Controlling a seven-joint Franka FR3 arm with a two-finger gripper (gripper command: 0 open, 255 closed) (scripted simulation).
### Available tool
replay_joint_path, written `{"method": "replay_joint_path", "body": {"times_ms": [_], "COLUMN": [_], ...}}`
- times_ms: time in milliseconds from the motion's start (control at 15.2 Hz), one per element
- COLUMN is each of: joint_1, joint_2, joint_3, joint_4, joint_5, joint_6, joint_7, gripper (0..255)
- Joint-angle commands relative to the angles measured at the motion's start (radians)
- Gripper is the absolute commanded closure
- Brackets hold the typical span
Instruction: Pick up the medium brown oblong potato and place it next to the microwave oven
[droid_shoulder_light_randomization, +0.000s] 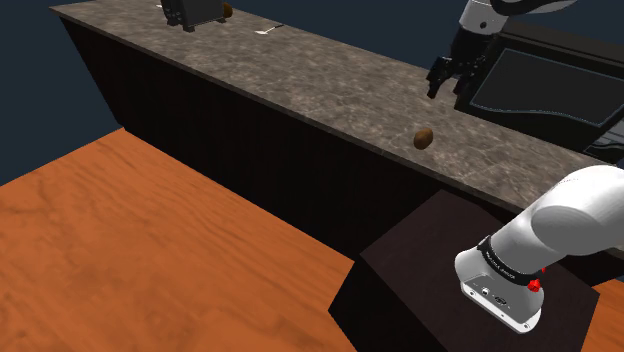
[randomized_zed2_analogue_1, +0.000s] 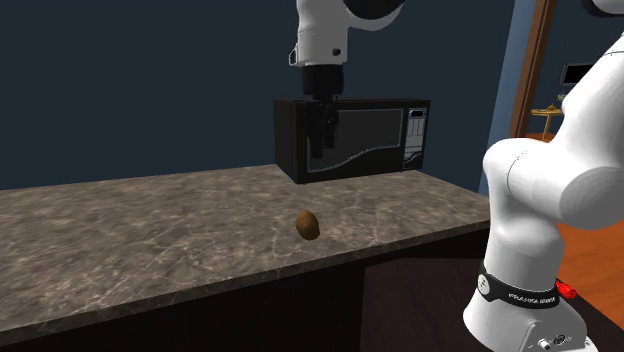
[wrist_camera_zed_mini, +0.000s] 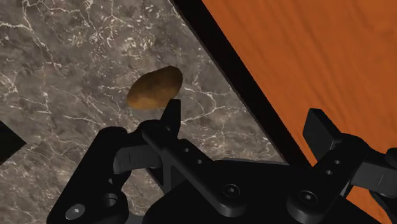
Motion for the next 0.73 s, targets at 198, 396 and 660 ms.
{"method": "replay_joint_path", "body": {"times_ms": [198, 396, 660], "joint_1": [-0.055, -0.085, -0.122], "joint_2": [0.181, 0.282, 0.411], "joint_3": [-0.041, -0.070, -0.111], "joint_4": [0.041, 0.064, 0.096], "joint_5": [0.034, 0.062, 0.109], "joint_6": [0.092, 0.140, 0.199], "joint_7": [0.122, 0.184, 0.257], "gripper": [0, 0, 0]}}
